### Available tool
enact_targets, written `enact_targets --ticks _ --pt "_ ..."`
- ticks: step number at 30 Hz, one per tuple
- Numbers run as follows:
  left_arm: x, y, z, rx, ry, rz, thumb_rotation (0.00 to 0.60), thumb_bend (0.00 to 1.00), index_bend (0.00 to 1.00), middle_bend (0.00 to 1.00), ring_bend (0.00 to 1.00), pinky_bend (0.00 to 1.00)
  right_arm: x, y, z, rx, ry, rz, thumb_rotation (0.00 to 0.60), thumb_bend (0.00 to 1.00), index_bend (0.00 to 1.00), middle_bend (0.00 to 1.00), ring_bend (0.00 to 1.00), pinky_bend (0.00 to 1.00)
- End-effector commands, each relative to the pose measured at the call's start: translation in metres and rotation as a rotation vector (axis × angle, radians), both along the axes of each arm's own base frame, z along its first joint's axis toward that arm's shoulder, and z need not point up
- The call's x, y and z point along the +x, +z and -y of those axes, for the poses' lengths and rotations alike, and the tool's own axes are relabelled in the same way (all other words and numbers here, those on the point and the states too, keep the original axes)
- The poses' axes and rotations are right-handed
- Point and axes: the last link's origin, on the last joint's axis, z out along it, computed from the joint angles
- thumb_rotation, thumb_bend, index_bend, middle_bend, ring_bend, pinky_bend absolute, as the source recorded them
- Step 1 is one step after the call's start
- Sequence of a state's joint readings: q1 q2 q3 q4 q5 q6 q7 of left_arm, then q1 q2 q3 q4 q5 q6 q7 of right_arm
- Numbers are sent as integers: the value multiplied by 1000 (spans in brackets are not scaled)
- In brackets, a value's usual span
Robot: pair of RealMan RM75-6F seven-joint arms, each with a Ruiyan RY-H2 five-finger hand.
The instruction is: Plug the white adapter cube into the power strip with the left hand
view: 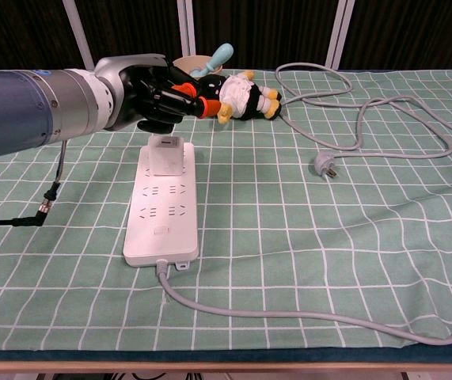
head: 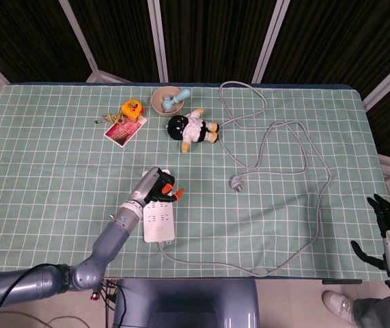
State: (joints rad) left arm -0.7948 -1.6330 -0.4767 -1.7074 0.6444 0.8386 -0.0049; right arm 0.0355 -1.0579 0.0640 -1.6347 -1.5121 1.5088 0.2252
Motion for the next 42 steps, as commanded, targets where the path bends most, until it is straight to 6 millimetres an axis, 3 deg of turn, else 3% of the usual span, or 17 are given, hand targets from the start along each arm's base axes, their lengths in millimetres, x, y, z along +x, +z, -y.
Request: enact_targets --ticks 1,19,42 --pt "-1 1 -7 -42 -10 40 600 335 961 1000 1000 1000 0 0 0 0 -1 0 600 348 39 0 0 0" --pt "-21 -2 -23 -59 -14 99 600 334 965 1000 1000 1000 -1 -1 0 1 -8 -1 600 347 39 0 0 0" --pt "-43 -11 -24 -105 31 135 600 334 966 1000 1000 1000 -1 -1 0 -1 -11 -7 600 348 39 0 0 0"
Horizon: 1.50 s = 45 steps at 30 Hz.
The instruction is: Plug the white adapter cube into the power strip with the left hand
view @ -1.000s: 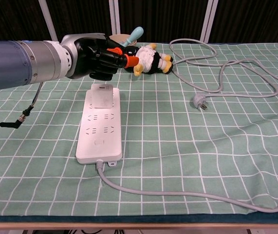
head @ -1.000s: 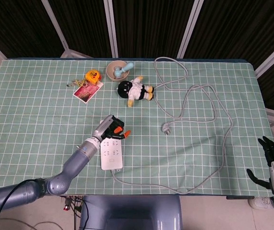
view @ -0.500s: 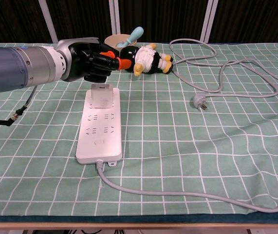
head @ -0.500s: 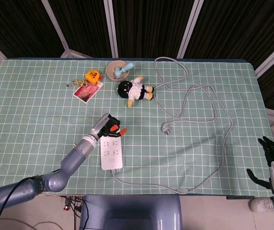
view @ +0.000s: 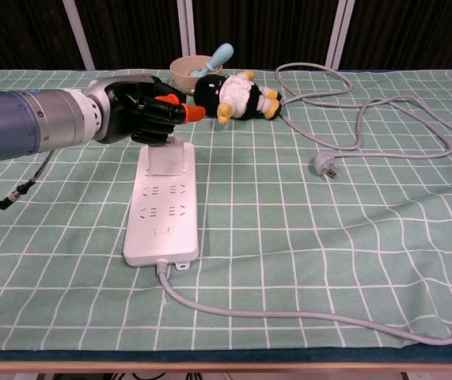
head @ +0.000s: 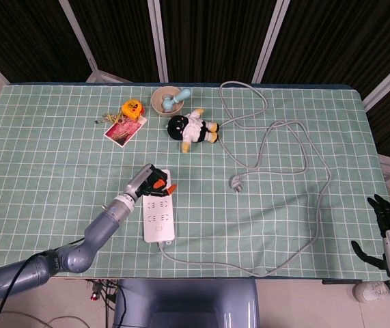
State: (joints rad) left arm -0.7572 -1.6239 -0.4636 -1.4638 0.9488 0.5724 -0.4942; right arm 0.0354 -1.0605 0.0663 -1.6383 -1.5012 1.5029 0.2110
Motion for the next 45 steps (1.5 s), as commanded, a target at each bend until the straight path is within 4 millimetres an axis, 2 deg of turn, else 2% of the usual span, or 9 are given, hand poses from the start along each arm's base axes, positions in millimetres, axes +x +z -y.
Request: enact_targets --ticks 1,33,38,42,45 --pt "-3 -1 1 -2 3 -3 600 334 966 1000 1000 1000 0 0 0 0 0 -1 600 347 39 0 0 0" --pt "-29 -7 5 10 43 -42 600 335 966 1000 1000 1000 0 0 0 -3 1 1 600 348 39 0 0 0" --pt "-28 -7 3 15 45 -38 600 335 964 1000 1000 1000 0 0 0 -3 1 2 600 348 39 0 0 0" --pt "-25 -3 2 46 42 -23 600 334 928 1000 1000 1000 0 0 0 -3 2 2 600 348 39 0 0 0" --pt "-19 6 0 93 28 2 600 333 860 988 990 1000 1 0 0 -3 4 2 600 348 39 0 0 0"
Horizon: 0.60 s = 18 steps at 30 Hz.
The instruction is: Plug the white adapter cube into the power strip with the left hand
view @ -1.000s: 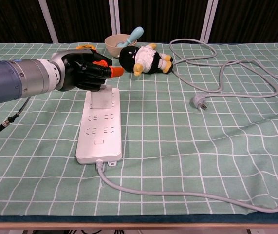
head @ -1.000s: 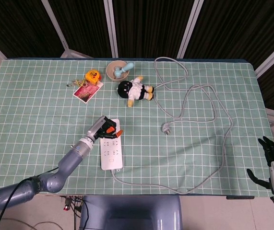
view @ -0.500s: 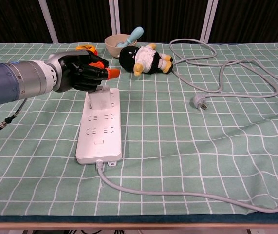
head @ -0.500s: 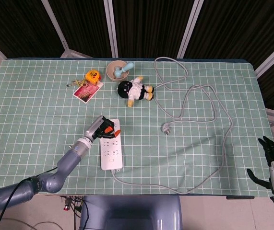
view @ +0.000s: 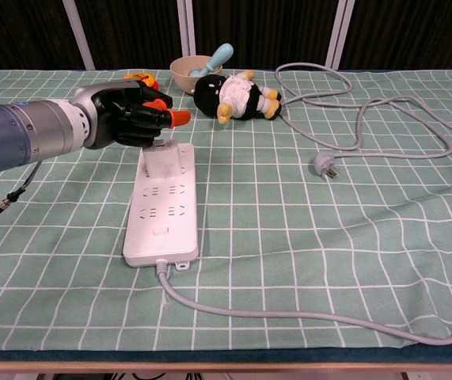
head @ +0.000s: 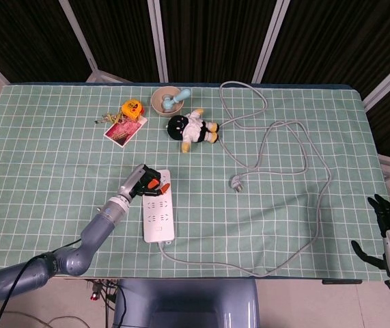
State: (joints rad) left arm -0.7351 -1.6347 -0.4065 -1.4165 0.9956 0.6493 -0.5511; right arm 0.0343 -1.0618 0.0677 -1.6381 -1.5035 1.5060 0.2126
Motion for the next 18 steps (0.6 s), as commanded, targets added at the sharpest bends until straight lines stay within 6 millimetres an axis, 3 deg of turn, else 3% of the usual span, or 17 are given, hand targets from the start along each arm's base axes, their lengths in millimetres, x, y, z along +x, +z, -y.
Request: enact_targets --ticks 1,5,7,9,13,15,18 --pt "10 14 -2 65 -25 35 600 333 834 974 979 1000 0 0 0 0 2 -1 600 348 39 0 0 0" --pt "28 42 -2 149 -96 66 600 331 704 861 872 923 0 0 0 -2 6 -4 600 347 39 0 0 0" --pt "30 53 1 171 -130 52 600 320 621 730 726 802 0 0 0 -2 5 -3 600 347 39 0 0 0" --pt "27 67 7 200 -172 13 600 285 532 514 438 550 0 0 0 -1 4 0 600 347 39 0 0 0" --pt "-8 105 38 266 -240 -184 600 193 430 237 111 180 0 0 0 5 10 -6 600 348 39 0 0 0" --pt "-32 120 55 315 -255 -317 600 154 385 146 33 64 1 -1 0 7 10 -4 600 347 39 0 0 0" --pt "-65 138 82 369 -261 -482 600 87 180 26 0 0 1 -1 0 9 11 -10 600 348 39 0 0 0"
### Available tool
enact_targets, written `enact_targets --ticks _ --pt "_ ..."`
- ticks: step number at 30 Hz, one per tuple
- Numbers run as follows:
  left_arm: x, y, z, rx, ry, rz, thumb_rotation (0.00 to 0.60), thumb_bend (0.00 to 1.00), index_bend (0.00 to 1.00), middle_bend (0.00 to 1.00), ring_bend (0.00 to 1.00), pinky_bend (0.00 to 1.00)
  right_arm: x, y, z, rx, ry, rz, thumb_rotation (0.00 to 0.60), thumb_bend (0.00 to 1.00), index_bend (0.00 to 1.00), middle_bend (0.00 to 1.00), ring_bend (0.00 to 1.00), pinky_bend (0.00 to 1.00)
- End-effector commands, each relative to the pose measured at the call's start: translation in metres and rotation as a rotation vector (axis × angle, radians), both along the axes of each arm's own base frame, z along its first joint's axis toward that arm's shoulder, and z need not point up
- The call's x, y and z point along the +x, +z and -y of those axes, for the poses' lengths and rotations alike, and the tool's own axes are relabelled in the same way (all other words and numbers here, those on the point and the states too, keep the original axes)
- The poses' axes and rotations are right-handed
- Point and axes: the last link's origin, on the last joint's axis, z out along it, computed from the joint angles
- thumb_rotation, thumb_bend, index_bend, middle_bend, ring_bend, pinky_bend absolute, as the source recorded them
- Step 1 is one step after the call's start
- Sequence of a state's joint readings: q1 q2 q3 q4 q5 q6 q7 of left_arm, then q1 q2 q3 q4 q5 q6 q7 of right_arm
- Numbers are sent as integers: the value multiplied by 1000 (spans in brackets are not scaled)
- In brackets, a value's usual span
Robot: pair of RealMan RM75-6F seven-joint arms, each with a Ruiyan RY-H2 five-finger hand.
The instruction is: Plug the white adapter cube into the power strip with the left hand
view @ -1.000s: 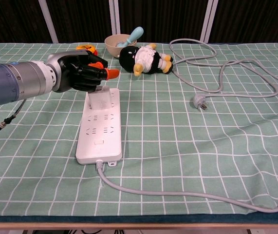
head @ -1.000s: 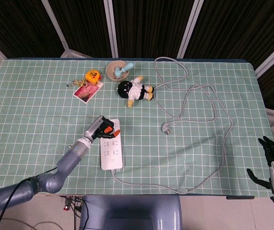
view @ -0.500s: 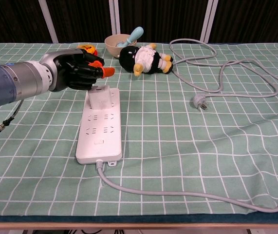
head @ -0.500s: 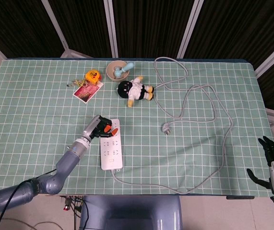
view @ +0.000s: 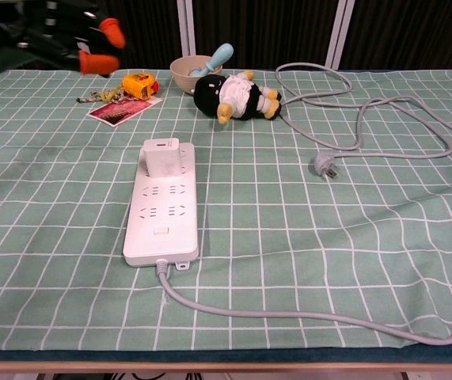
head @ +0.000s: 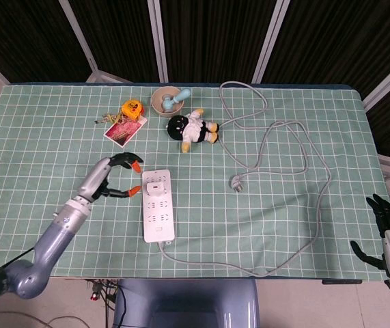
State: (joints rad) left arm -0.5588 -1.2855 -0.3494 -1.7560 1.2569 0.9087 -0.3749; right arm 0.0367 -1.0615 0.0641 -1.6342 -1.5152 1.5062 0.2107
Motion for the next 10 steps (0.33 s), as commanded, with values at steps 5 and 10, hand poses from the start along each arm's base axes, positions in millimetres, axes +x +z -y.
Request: enact_targets --ticks 5,10 --pt "-98 60 84 294 43 -463 600 26 0 0 0 0 1 -1 -1 -2 4 -15 600 348 39 0 0 0" --pt "-133 75 105 437 93 -663 600 19 0 0 0 0 1 -1 -1 -4 7 -30 600 348 39 0 0 0"
